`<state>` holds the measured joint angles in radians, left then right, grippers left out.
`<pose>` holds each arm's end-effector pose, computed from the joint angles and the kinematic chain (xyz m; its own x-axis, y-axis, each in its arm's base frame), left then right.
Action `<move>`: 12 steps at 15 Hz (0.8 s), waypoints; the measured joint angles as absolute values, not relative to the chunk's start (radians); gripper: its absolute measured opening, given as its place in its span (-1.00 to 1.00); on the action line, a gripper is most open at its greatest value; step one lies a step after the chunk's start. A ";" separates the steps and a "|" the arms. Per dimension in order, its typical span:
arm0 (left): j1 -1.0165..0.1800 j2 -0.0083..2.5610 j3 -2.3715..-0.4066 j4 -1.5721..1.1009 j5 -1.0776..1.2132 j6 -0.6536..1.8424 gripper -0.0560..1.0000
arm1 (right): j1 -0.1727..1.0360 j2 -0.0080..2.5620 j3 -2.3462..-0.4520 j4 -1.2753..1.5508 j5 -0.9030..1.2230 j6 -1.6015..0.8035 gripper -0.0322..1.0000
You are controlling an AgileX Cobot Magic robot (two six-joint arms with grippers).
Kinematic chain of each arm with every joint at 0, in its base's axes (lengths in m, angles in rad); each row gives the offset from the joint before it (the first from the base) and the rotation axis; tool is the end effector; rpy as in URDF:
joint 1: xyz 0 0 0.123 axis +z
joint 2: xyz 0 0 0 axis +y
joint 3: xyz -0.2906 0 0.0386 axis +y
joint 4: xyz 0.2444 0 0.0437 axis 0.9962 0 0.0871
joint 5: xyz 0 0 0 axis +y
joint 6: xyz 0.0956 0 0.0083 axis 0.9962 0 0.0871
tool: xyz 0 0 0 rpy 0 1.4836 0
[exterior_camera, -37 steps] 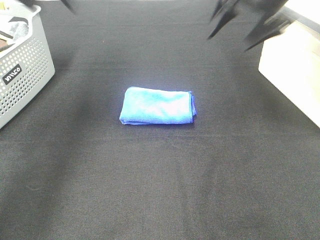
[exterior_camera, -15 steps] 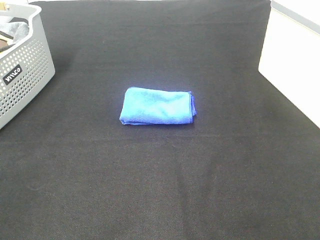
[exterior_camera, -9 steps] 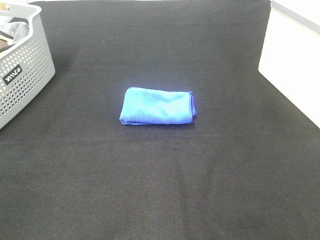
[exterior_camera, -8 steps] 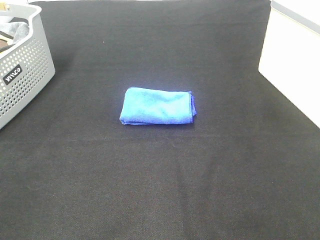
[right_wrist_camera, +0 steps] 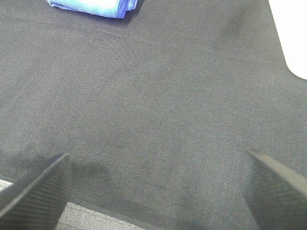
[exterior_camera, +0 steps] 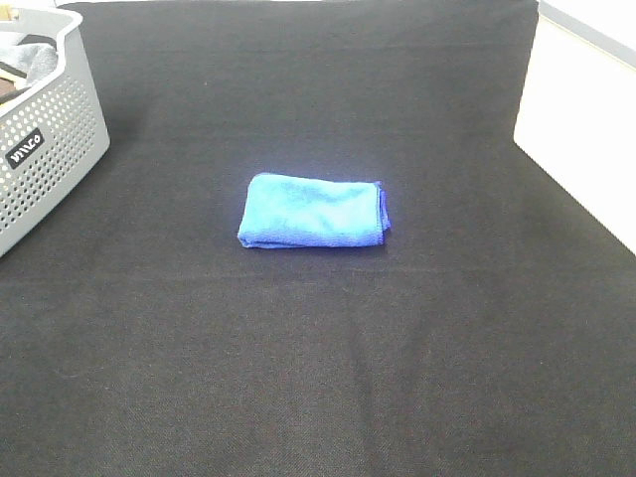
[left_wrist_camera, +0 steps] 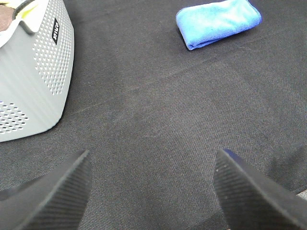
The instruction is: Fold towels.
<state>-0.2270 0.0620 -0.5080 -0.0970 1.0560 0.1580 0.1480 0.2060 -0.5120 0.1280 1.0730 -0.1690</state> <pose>-0.0048 -0.0072 0.2768 -0.4494 0.2162 -0.8668 0.3470 0.9363 0.0536 0.0159 0.0133 0.2758 -0.5905 -0.1960 -0.7829 -0.2982 0.9544 -0.0140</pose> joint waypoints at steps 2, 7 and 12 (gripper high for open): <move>-0.227 0.062 -0.508 -0.097 1.056 0.158 0.41 | 0.148 0.206 -0.512 0.128 1.073 -0.169 0.79; -0.076 0.057 -0.508 -0.098 1.056 0.158 0.41 | 0.120 0.151 -0.512 0.137 1.073 -0.169 0.79; -0.003 -0.003 -0.508 -0.098 1.053 0.158 0.41 | 0.001 0.018 -0.512 0.147 1.072 -0.169 0.79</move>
<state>-0.0030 -0.0030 -0.5080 -0.0980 1.0530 0.1580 0.0010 0.0180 -0.5120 0.1470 1.0720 -0.1690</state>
